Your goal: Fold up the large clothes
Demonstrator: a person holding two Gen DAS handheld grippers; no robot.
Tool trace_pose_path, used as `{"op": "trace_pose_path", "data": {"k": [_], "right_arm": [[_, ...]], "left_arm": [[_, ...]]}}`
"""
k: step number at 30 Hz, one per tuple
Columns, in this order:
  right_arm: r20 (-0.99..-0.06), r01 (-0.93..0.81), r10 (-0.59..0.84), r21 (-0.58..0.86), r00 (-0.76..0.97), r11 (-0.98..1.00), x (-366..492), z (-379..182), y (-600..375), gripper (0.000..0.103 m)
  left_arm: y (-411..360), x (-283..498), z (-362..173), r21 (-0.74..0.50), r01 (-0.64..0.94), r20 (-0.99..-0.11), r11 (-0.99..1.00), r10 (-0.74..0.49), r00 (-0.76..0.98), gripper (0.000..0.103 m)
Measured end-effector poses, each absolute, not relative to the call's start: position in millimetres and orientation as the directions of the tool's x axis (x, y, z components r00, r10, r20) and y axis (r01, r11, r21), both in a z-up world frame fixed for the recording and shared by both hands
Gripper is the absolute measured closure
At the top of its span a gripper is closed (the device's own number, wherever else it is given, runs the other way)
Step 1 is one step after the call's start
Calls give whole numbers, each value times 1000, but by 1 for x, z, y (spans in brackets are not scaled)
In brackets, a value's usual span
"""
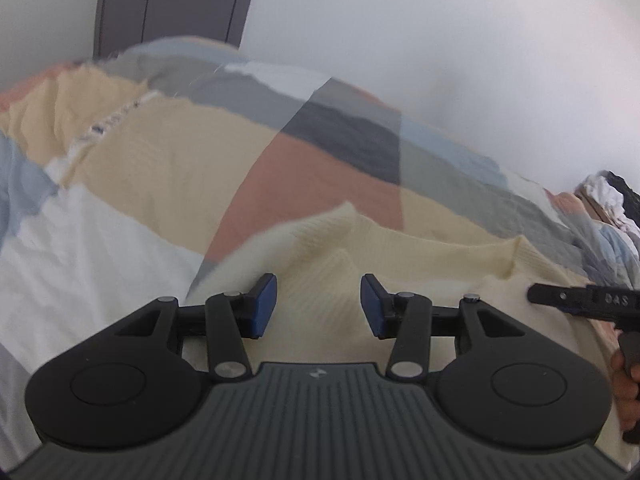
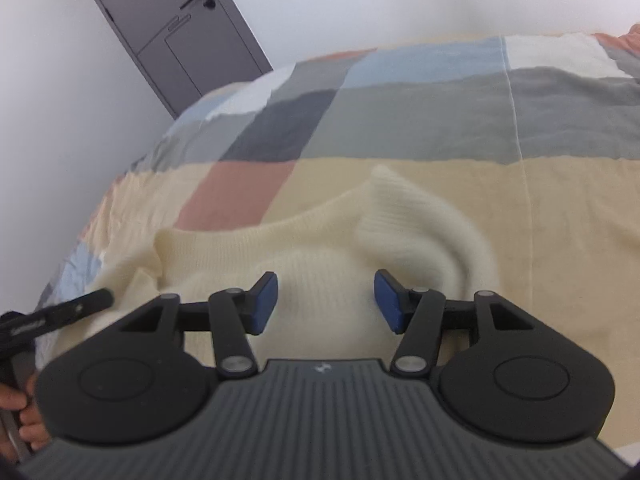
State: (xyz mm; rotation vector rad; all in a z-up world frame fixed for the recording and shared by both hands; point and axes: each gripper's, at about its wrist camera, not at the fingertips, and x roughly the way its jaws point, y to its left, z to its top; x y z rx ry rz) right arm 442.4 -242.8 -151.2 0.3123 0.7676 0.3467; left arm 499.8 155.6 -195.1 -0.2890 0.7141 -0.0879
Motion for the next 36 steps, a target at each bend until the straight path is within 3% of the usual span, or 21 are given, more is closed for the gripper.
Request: {"op": "trace_pose_path", "data": {"k": [4, 5, 6, 8, 9, 10, 11, 18, 22, 28, 30, 31, 36], "right_arm": [[-624, -209, 388, 343, 678, 916, 441, -155, -229, 48], [-625, -219, 380, 322, 681, 921, 439, -155, -227, 51], [-624, -231, 378, 306, 684, 924, 438, -155, -223, 61], [-630, -259, 374, 271, 681, 927, 437, -159, -215, 78], [-631, -264, 370, 260, 682, 929, 435, -160, -215, 83], [-629, -265, 364, 250, 687, 931, 434, -160, -213, 85], [-623, -264, 359, 244, 694, 933, 434, -159, -212, 90], [-471, -242, 373, 315, 799, 918, 422, -120, -231, 95], [-425, -241, 340, 271, 839, 932, 429, -100, -227, 95], [-468, -187, 262, 201, 844, 962, 462, -115, -220, 95], [-513, -150, 245, 220, 822, 964, 477, -134, -226, 95], [-542, -127, 239, 236, 806, 963, 484, -145, -229, 100], [-622, -73, 238, 280, 746, 957, 500, -186, -240, 100]], "left_arm": [[158, 515, -210, -302, 7, -643, 953, -209, 736, 51], [157, 517, -213, -295, 11, -648, 955, -209, 732, 52], [156, 518, -215, -292, 15, -647, 956, -209, 733, 53], [153, 522, -219, -277, 25, -645, 960, -205, 736, 70], [153, 522, -218, -267, 18, -644, 963, -193, 740, 77], [155, 522, -217, -273, 14, -636, 962, -191, 747, 91], [159, 519, -214, -292, 11, -623, 956, -199, 757, 95], [196, 500, -167, -420, -33, -468, 907, -185, 864, 98], [199, 507, -149, -417, -58, -435, 907, -143, 889, 98], [190, 538, -170, -370, -92, -509, 924, -119, 853, 98], [188, 547, -185, -357, -103, -548, 929, -119, 828, 98], [187, 551, -192, -343, -106, -568, 933, -116, 815, 98], [183, 565, -228, -326, -111, -651, 939, -138, 746, 98]]}}
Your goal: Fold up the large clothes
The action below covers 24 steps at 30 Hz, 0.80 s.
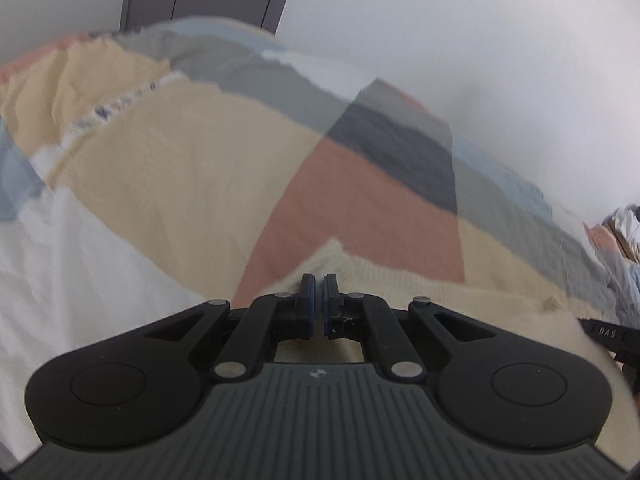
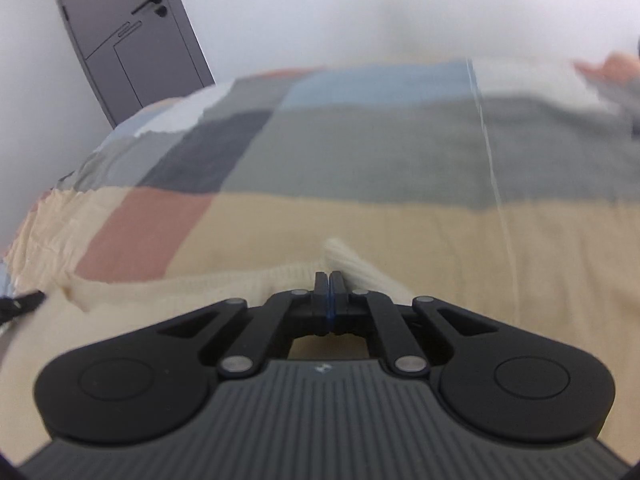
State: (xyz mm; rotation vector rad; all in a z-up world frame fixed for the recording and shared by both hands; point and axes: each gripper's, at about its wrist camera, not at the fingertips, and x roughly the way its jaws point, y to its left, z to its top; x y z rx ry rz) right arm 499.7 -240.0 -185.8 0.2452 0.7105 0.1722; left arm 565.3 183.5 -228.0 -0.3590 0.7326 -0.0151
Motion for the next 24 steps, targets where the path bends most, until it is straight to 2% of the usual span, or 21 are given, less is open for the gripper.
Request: {"op": "trace_pose_path", "data": {"k": [10, 21, 24], "right_arm": [[-607, -100, 269, 298, 748, 949, 483, -176, -241, 98], [-502, -170, 316, 314, 805, 934, 393, -111, -241, 97], [-497, -176, 331, 333, 802, 926, 364, -101, -244, 97]], "left_arm": [[178, 544, -209, -309, -71, -658, 948, -160, 736, 96], [148, 445, -152, -273, -42, -626, 961, -145, 766, 95], [134, 414, -144, -267, -21, -612, 964, -153, 776, 94]]}}
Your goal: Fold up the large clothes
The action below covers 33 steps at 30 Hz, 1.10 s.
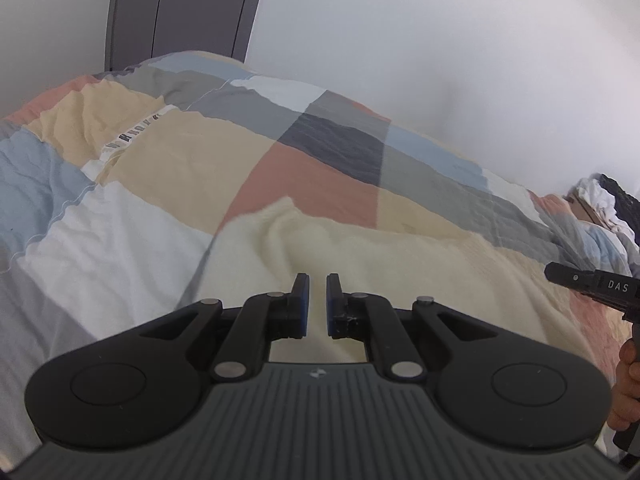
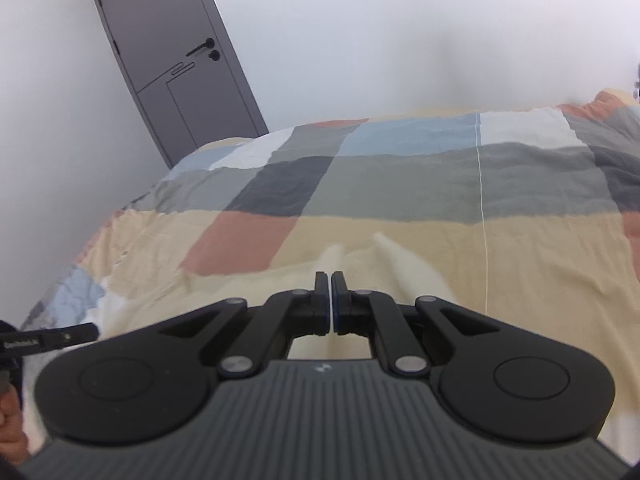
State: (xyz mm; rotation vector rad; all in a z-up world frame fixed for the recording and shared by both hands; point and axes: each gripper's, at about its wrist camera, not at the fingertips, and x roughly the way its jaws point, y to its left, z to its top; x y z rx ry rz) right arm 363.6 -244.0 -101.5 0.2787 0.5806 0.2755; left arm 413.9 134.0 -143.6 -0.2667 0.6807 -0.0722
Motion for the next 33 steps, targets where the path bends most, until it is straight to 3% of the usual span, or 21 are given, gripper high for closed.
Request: {"op": "trace_pose_path", "data": {"k": [4, 11, 18, 21, 27, 29, 31, 33], "right_arm": [[-494, -200, 346, 324, 798, 925, 321, -97, -245, 97], [-475, -227, 385, 357, 791, 906, 260, -90, -244, 97], [-500, -195, 419, 440, 758, 877, 215, -106, -241, 97], [-527, -146, 438, 505, 728, 850, 203, -122, -242, 97], [-558, -83, 475, 586, 680, 806, 203, -138, -240, 96], [-565, -55, 484, 611, 668, 789, 206, -142, -243, 84], [-549, -27, 522, 672, 653, 740, 209, -150, -248, 34], [-502, -8, 581, 752, 640, 659, 208, -159, -252, 16]], "left_arm": [[113, 373, -137, -215, 7, -607, 977, -139, 783, 92], [101, 313, -131, -299, 2, -570, 954, -181, 801, 90], [92, 272, -147, -359, -23, -584, 933, -206, 785, 76], [87, 258, -157, -374, -35, -600, 927, -213, 771, 70], [93, 251, -174, -482, -84, -622, 872, -273, 734, 37], [102, 251, -179, -529, -118, -622, 840, -289, 728, 29], [110, 252, -185, -590, -144, -613, 795, -324, 721, 22], [119, 253, -192, -645, -192, -608, 740, -343, 716, 20]]}}
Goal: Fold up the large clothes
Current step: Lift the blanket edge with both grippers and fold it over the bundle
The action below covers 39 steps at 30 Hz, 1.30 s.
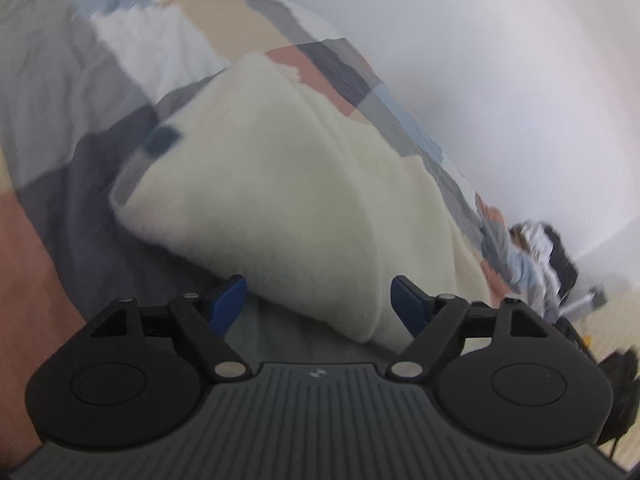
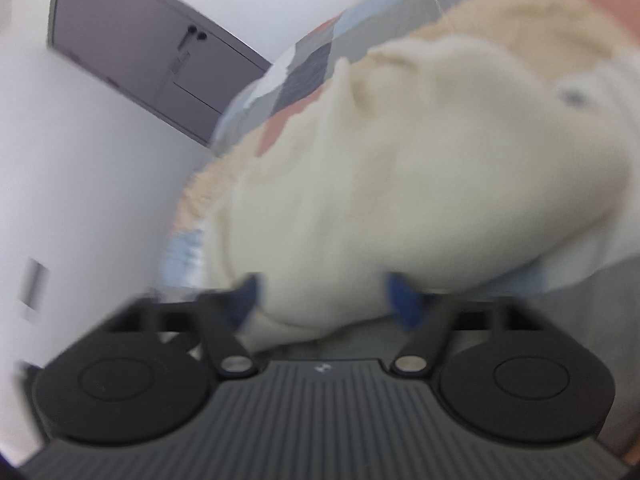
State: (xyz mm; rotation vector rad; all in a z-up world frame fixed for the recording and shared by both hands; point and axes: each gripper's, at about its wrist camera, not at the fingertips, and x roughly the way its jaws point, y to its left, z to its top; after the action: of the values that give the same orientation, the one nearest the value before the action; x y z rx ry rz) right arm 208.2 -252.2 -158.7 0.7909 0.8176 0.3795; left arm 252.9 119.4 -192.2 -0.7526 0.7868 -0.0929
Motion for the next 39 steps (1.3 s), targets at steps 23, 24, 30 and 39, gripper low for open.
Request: {"op": "trace_pose_path", "data": {"k": [23, 24, 30, 39], "right_arm": [[-525, 290, 496, 831, 692, 475, 227, -210, -273, 24], [-523, 281, 501, 831, 689, 481, 229, -210, -274, 28], [-515, 190, 479, 796, 711, 574, 226, -195, -271, 61], [-396, 49, 430, 780, 811, 624, 186, -145, -287, 71]], "left_arm": [[169, 282, -258, -818, -389, -538, 425, -322, 779, 26], [168, 283, -257, -812, -388, -542, 436, -314, 779, 28], [164, 276, -243, -793, -365, -537, 487, -277, 797, 56], [159, 238, -190, -836, -269, -452, 478, -322, 832, 64]]}}
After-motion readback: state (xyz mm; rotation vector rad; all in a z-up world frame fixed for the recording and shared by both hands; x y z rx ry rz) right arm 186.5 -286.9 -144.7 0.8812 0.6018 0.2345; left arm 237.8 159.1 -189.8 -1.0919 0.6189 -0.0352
